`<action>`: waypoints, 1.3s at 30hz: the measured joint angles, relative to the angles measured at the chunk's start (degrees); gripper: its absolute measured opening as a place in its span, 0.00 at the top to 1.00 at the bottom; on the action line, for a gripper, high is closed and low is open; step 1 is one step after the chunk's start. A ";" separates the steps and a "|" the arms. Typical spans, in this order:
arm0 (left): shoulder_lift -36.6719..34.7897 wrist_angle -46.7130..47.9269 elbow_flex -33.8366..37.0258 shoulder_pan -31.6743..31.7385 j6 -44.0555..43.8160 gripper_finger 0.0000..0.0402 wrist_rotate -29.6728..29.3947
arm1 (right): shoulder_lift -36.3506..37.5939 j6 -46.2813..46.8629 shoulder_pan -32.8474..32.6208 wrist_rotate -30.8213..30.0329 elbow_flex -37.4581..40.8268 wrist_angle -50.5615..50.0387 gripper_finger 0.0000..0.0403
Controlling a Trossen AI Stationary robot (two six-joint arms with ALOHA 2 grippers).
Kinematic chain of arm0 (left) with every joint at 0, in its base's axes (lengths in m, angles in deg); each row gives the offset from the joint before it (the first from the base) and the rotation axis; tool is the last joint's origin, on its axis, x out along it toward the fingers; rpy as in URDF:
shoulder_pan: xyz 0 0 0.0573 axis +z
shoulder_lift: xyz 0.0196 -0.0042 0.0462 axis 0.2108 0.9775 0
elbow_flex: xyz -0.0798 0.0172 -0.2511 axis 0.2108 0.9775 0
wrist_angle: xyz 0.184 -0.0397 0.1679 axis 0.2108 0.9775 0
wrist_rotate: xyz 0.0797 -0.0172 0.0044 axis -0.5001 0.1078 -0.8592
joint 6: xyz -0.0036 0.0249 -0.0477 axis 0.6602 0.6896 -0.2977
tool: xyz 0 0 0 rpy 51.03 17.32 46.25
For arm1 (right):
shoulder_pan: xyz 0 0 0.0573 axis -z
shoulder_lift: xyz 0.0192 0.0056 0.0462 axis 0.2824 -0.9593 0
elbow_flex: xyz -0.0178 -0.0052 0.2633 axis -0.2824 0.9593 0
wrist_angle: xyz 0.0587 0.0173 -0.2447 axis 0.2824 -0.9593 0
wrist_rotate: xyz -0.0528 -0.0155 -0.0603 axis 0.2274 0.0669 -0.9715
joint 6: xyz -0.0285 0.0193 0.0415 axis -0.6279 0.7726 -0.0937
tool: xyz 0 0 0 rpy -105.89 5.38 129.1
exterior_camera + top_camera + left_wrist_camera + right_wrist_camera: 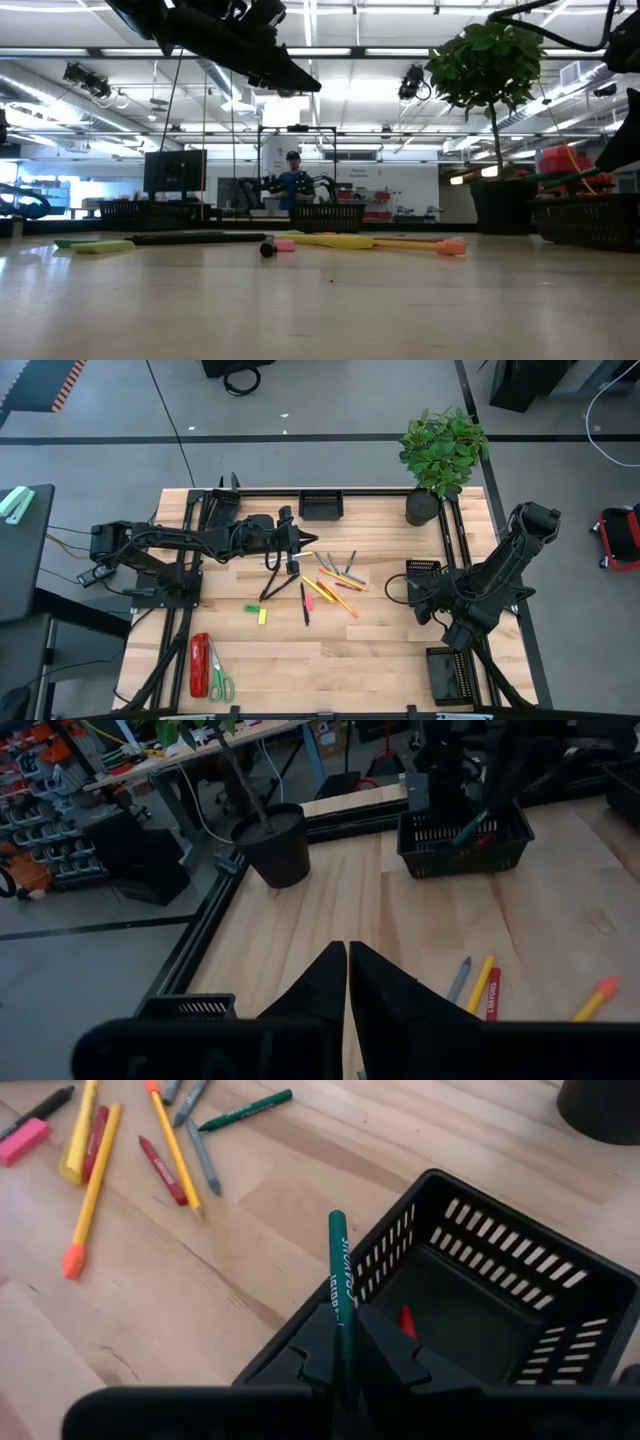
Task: Sort crayons/erasers/pens/pencils in bins
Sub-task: Put the green crayon into the middle right black bin
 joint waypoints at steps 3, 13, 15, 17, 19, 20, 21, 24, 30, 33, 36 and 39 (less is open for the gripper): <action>0.00 0.01 0.00 0.00 -0.01 0.94 0.02 | -0.02 -2.35 0.00 1.86 0.00 0.86 0.91; 0.00 0.58 0.00 0.00 0.01 0.93 0.00 | -0.04 -7.90 0.00 5.63 0.11 2.46 0.91; 0.00 0.95 -0.01 0.00 -0.01 0.94 0.01 | -0.04 -8.64 0.00 6.31 0.13 2.71 0.91; 0.00 1.25 0.00 0.00 -0.01 0.94 -0.01 | -0.04 -9.31 0.00 6.75 0.13 2.83 0.90; 0.00 1.26 0.01 0.00 -0.03 0.93 0.01 | -0.04 -9.41 0.00 6.89 0.13 2.80 0.89; 0.00 1.25 0.00 0.00 -0.03 0.93 0.00 | -0.04 -9.34 0.00 6.82 0.13 2.82 0.88; 0.00 1.25 -0.01 0.00 -0.03 0.92 0.01 | -0.04 -9.03 0.00 6.64 0.13 2.80 0.87; 0.00 1.25 -0.01 0.00 -0.02 0.92 0.00 | -0.04 -7.54 0.00 5.14 0.15 2.32 0.87; 0.00 1.23 0.01 0.00 0.04 0.93 0.00 | -0.04 -5.70 0.00 3.55 0.17 1.86 0.90; 0.00 1.21 0.00 0.00 0.06 0.94 0.02 | 0.01 -5.57 0.00 3.51 0.17 1.84 0.91; 0.00 1.21 0.00 0.00 0.08 0.93 0.02 | 0.57 -4.36 0.31 2.63 0.13 1.43 0.91; 0.00 1.21 -0.01 0.00 0.43 0.92 0.02 | 1.30 -3.44 1.36 1.49 0.01 1.28 0.91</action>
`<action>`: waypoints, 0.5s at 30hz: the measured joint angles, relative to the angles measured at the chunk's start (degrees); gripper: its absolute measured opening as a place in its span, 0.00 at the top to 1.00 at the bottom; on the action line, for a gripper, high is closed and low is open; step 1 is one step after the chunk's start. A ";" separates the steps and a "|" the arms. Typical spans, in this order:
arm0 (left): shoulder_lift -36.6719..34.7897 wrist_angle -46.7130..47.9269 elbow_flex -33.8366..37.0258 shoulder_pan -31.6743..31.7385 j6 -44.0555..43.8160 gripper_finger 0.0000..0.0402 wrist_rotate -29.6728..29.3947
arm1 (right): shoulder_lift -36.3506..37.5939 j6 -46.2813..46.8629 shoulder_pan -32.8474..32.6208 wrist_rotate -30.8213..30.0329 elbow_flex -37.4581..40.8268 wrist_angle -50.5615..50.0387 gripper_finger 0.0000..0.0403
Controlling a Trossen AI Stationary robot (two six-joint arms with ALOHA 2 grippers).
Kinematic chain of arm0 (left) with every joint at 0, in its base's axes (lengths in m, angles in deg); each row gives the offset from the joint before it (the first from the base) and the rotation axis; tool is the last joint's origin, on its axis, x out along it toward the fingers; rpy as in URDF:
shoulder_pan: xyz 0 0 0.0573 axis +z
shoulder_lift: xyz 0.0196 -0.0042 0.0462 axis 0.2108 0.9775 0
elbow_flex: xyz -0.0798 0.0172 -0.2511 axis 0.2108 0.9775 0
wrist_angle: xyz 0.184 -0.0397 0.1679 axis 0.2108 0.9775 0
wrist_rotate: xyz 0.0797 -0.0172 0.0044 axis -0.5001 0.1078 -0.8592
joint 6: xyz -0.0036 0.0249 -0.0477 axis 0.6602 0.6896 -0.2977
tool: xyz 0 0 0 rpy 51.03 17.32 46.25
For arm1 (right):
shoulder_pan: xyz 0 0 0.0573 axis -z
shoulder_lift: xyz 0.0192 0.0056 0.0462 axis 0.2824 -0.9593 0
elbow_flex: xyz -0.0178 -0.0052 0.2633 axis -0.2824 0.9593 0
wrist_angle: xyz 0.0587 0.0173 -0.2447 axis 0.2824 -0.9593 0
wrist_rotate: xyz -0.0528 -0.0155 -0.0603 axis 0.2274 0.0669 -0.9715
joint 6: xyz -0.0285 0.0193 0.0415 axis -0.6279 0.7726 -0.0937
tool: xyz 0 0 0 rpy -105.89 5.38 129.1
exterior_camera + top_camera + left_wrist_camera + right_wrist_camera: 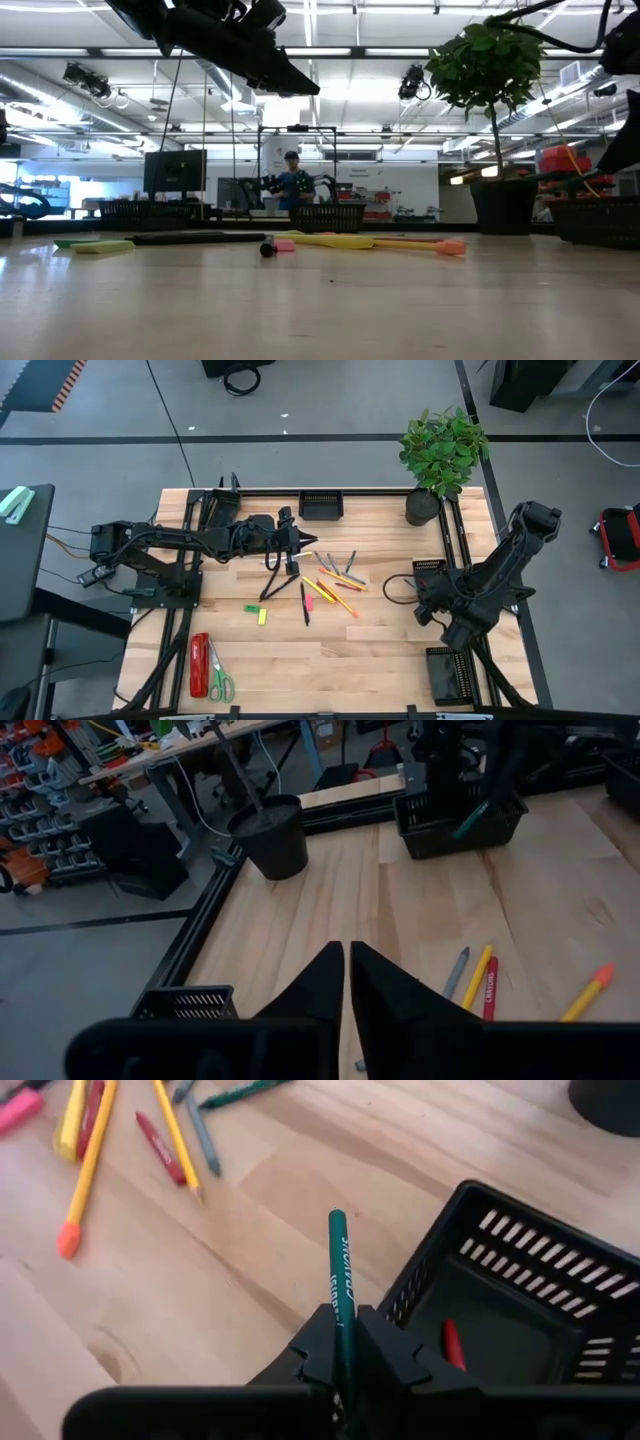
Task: Sort crayons/erasers/pens/pencils in bins
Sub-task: Put the green crayon into the middle right black bin
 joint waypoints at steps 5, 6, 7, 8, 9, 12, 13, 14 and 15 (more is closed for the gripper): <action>0.00 0.23 0.00 0.00 1.79 0.91 -0.02 | 0.40 -0.09 3.20 0.22 -3.35 -4.57 0.91; 0.00 0.65 0.00 0.00 1.81 0.91 -0.02 | 0.39 -0.34 3.99 0.47 -4.74 -6.52 0.91; 0.00 1.28 0.00 0.00 2.22 0.92 0.00 | 0.39 -0.81 4.90 0.83 -6.42 -8.67 0.91; -0.01 2.07 0.00 0.01 2.65 0.92 -0.01 | 0.39 -1.42 5.88 1.30 -8.32 -10.82 0.91; 0.01 3.03 0.00 0.02 3.07 0.92 -0.02 | 0.39 -2.25 7.06 1.97 -10.52 -13.07 0.91; 0.81 5.92 0.01 0.04 5.50 0.94 -0.02 | 0.41 -5.83 11.25 7.46 -17.21 -18.76 0.91; 0.99 6.89 0.07 0.04 6.29 0.94 -0.02 | 0.41 -7.32 12.71 10.34 -19.08 -20.17 0.91; 1.41 6.50 0.07 0.04 7.07 0.94 -0.04 | 0.41 -8.72 14.19 13.27 -20.74 -21.27 0.91; 1.62 6.26 0.04 0.04 7.32 0.94 -0.02 | 0.41 -9.74 15.43 16.00 -22.03 -21.93 0.91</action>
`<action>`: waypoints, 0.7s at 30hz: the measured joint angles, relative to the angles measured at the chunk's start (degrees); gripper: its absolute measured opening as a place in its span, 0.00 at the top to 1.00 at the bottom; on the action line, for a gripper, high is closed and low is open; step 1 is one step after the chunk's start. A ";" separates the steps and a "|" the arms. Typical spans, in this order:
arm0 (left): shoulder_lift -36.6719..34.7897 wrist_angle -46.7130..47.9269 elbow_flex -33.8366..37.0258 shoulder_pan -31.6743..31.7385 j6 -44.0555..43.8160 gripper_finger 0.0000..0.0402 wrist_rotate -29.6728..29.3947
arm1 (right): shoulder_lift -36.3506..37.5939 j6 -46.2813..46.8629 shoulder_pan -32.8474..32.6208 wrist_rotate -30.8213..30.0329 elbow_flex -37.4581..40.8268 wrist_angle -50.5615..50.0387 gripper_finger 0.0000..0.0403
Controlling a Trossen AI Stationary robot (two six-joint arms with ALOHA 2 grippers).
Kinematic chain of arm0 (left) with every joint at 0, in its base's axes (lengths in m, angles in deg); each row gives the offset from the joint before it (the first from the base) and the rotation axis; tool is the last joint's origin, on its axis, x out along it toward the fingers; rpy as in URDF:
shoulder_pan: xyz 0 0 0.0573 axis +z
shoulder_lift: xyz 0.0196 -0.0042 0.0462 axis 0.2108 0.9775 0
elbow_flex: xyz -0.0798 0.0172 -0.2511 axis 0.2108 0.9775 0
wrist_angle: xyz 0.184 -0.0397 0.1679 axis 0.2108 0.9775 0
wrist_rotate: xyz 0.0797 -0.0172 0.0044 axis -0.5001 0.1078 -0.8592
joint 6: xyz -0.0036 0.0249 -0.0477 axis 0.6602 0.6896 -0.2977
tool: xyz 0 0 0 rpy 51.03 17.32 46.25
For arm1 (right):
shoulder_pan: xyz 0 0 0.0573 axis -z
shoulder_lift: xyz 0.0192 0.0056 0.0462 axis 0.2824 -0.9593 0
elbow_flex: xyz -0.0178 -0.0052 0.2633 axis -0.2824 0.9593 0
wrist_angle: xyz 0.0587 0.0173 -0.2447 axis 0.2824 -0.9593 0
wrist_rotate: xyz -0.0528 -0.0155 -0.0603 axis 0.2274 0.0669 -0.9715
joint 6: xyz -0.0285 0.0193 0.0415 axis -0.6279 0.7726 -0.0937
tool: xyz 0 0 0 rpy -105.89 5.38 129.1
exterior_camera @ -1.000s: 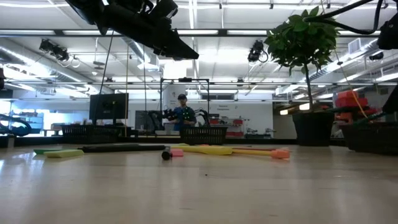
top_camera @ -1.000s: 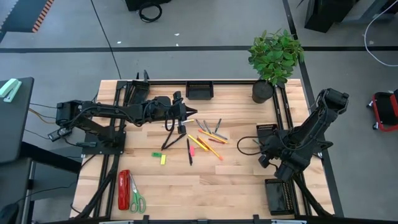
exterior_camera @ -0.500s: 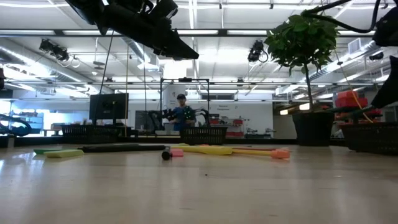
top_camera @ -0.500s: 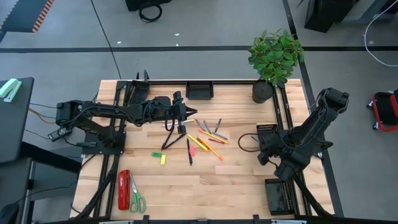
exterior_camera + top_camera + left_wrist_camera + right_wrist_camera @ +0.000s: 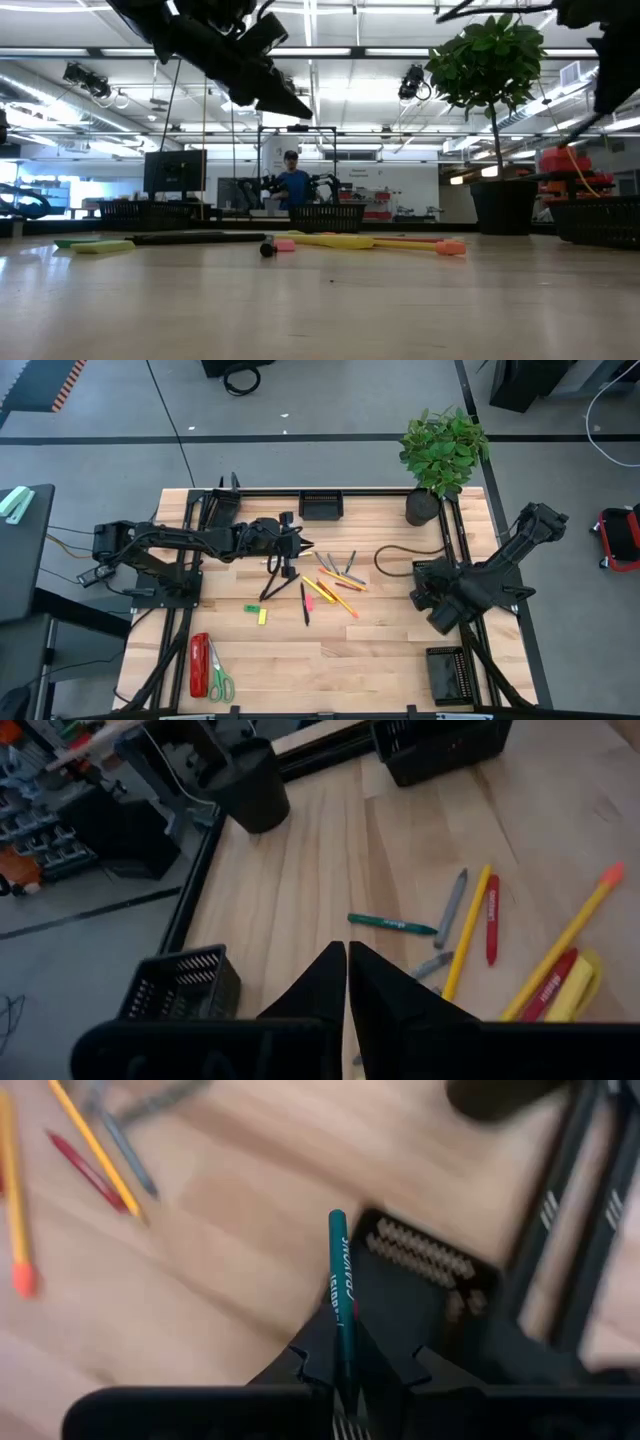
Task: Sort crayons/erasers/pens/pencils in bins
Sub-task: Put the green crayon into the middle right black bin
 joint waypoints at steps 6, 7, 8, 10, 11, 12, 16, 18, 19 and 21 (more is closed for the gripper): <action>0.52 1.12 0.00 -0.35 -0.41 0.93 0.14 | -0.73 -3.13 3.87 8.74 -0.31 0.02 0.91; 0.57 1.13 -0.01 -0.47 -0.55 0.92 0.72 | -1.17 -3.17 4.11 9.71 0.28 0.12 0.91; 0.80 1.07 -0.02 -0.49 -0.71 0.92 1.82 | -1.61 -3.15 4.31 10.51 0.93 0.17 0.91; 1.03 1.82 -0.02 -0.48 -1.41 0.92 4.64 | -2.63 -1.37 4.96 11.61 2.64 0.18 0.91; 1.03 2.18 -0.02 -0.50 -1.67 0.93 6.17 | -3.19 -0.27 5.25 11.93 3.57 0.52 0.91; 1.01 2.21 -0.02 -0.52 -1.71 0.93 7.52 | -3.69 0.48 5.51 12.08 4.54 1.49 0.91; 0.98 4.78 -0.02 -0.52 -1.90 0.95 11.78 | -4.59 0.73 6.49 12.30 8.68 8.42 0.91; 0.98 5.33 -0.02 -0.52 -1.70 0.95 12.24 | -4.74 0.65 7.02 12.35 10.12 10.99 0.91; 0.98 5.48 -0.02 -0.52 -1.68 0.95 12.26 | -4.76 0.64 7.26 12.32 10.67 11.71 0.91; 0.98 5.41 -0.02 -0.50 -1.68 0.95 12.26 | -4.74 0.60 7.26 11.88 11.41 12.61 0.90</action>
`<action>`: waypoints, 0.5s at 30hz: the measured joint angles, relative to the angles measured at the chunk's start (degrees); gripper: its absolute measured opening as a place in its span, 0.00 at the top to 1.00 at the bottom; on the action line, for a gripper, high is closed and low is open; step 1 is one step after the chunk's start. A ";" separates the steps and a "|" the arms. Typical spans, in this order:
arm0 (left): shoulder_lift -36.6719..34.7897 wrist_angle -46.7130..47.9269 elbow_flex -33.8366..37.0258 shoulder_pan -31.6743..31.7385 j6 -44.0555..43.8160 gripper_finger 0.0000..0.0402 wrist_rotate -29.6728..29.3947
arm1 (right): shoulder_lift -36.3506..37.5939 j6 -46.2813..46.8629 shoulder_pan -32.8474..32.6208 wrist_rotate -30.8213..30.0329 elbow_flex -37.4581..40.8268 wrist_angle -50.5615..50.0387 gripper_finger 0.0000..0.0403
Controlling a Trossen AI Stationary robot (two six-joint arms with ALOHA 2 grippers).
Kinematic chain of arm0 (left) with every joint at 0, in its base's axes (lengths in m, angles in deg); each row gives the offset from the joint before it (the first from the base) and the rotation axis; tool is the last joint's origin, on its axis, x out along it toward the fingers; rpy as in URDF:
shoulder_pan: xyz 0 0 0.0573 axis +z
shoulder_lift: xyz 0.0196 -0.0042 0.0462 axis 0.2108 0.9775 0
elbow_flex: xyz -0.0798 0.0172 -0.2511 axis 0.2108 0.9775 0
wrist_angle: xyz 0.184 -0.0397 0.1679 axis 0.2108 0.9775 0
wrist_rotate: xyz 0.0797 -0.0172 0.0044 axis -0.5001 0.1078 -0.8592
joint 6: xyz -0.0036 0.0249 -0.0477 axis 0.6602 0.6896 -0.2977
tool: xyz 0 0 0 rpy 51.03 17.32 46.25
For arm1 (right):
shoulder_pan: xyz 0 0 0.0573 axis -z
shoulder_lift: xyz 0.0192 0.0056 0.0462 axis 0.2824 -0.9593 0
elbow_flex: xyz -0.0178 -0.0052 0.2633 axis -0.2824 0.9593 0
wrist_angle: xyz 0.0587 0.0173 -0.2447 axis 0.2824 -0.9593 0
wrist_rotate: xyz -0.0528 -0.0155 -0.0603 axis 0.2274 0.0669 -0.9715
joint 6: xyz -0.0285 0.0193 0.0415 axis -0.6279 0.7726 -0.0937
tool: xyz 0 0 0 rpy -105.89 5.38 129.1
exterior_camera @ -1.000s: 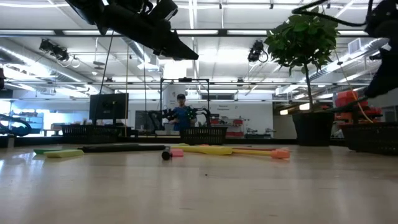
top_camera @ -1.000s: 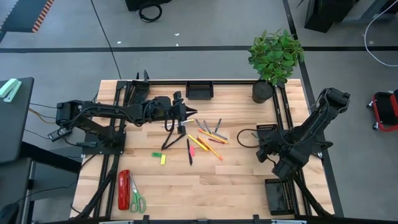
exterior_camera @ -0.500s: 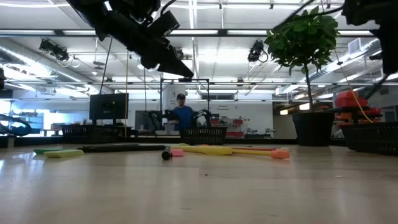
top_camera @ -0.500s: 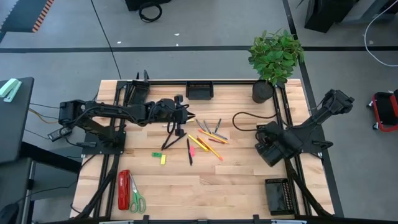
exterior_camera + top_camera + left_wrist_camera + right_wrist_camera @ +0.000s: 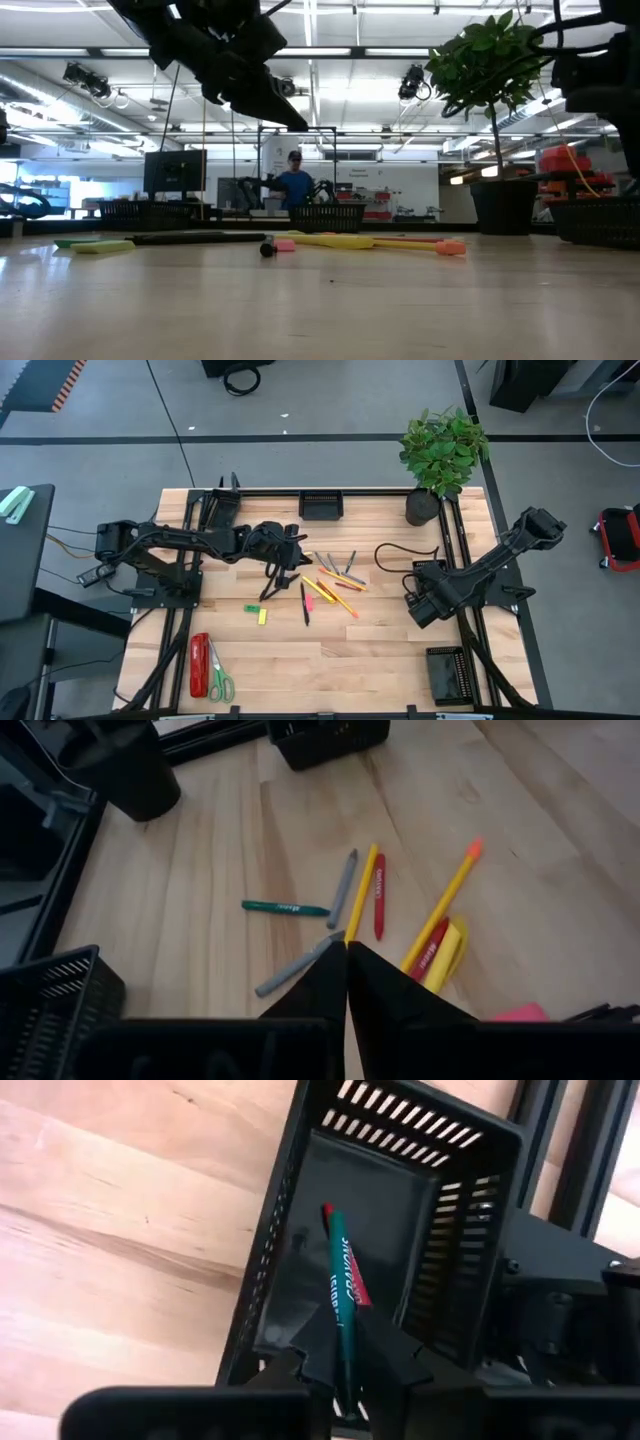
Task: Sort crayons/erasers/pens/pencils in bins
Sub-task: Put the green crayon into the middle right black bin
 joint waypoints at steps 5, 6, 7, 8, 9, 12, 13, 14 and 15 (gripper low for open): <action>0.00 0.15 0.00 0.00 0.02 0.93 0.02 | 0.00 -0.59 0.01 -3.61 0.18 3.00 0.89; 0.00 0.32 0.00 0.00 0.02 0.93 0.03 | 0.00 -0.79 -0.01 -3.99 0.18 3.77 0.89; 0.00 0.41 0.00 0.00 0.02 0.93 0.04 | 0.00 -0.85 -0.01 -4.14 0.18 4.37 0.88; 0.00 0.39 0.00 0.00 0.02 0.94 0.03 | 0.00 -1.14 -0.01 -4.19 0.18 4.94 0.88; 0.00 0.40 0.00 0.00 0.03 0.94 0.04 | 0.00 -1.40 -0.01 -4.22 0.18 5.54 0.88; 0.00 0.46 0.00 0.00 0.04 0.95 0.07 | 0.00 -1.67 -0.01 -4.37 0.05 6.48 0.88; 0.00 0.47 0.00 0.00 0.04 0.95 0.07 | 0.00 -1.66 -0.01 -4.51 -0.12 6.50 0.88; 0.00 0.48 0.00 0.00 0.04 0.95 0.06 | 0.00 -1.58 -0.01 -4.97 -0.32 6.56 0.88; 0.00 0.52 0.00 0.00 0.04 0.95 0.07 | 0.00 -1.20 -0.01 -5.79 -0.57 6.58 0.88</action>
